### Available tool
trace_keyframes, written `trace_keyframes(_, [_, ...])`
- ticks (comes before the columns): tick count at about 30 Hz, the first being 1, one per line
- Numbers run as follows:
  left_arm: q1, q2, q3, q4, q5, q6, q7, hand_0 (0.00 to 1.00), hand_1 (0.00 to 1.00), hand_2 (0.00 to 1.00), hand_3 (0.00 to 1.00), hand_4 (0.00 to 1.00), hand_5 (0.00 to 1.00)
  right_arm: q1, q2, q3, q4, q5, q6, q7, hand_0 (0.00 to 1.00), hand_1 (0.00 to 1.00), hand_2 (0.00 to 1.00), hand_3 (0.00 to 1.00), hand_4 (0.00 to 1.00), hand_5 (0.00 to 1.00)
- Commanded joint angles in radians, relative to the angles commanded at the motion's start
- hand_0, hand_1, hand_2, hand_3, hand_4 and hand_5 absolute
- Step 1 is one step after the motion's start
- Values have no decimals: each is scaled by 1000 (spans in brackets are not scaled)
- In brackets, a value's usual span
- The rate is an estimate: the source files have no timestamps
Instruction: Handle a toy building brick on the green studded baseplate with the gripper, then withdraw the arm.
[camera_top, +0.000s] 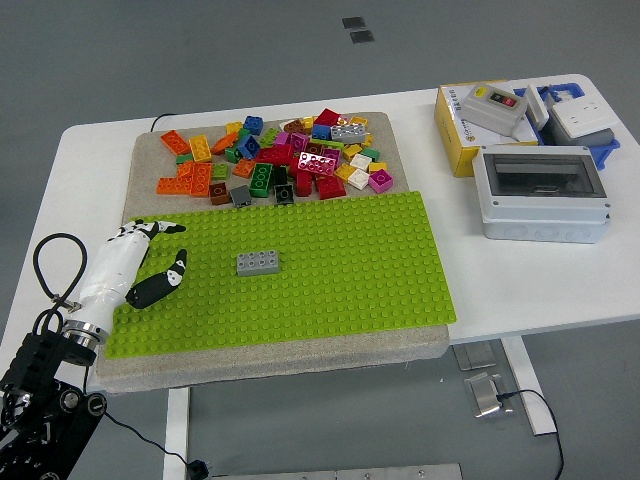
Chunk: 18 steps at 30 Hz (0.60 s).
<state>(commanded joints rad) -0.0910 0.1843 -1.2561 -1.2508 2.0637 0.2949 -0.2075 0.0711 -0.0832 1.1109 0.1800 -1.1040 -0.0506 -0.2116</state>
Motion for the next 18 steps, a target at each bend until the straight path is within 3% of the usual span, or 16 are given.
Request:
trace_keyframes(2, [-1, -1, 3, -1, -23, 4, -11, 954, 841, 757, 634, 530, 364, 1, 0, -1, 0, -9, 7, -5, 637, 638, 666, 571, 401, 721])
trace_keyframes(3, [-1, -2, 5, -2, -37, 7, -18, 956, 844, 764, 577, 535, 372, 3, 1, -2, 0, -12, 10, -5, 640, 642, 668, 565, 401, 720])
trace_keyframes(9, [-7, -7, 1, -8, -69, 7, -34, 953, 842, 760, 558, 536, 379, 13, 1, -23, 0, 2, 14, 4, 640, 641, 668, 564, 401, 722])
trace_keyframes(18, [-28, -5, 9, -13, -95, 6, -45, 952, 841, 757, 581, 541, 384, 15, -7, -44, 0, 17, 23, -2, 641, 640, 668, 563, 401, 724])
